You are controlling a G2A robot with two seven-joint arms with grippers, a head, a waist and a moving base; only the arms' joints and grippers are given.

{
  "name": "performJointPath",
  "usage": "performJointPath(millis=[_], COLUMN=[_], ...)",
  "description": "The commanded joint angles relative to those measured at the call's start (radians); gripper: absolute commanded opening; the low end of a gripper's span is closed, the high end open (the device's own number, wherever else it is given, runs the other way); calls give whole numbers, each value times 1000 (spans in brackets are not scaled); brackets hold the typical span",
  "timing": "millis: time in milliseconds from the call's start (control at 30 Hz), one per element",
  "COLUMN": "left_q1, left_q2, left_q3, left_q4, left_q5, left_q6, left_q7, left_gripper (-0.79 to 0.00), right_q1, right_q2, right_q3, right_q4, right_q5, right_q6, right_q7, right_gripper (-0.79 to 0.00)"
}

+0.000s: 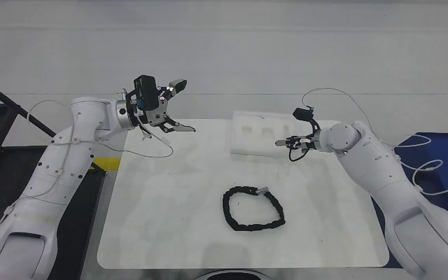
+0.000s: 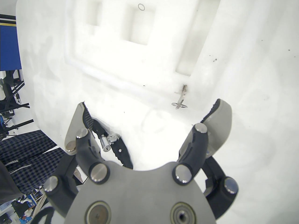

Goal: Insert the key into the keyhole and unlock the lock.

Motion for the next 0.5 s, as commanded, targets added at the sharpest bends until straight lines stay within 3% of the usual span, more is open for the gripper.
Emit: performJointPath(millis=[0,333,467], left_q1=[0,0,0], left_q2=[0,0,0], left_q3=[0,0,0], left_q4=[0,0,0], left_q5=[0,0,0], left_q6=[0,0,0], left_q7=[0,0,0], left_gripper=[0,0,0], right_q1=[4,25,32], right_q2=[-5,-34,-44], right_q3=[-2,-17,-26], right_q4=[11,55,64], right_q5=[-6,-62,-96], right_q6=[3,39,59], right_q7=[-1,-9,-11], right_gripper=[-203,-259,-388])
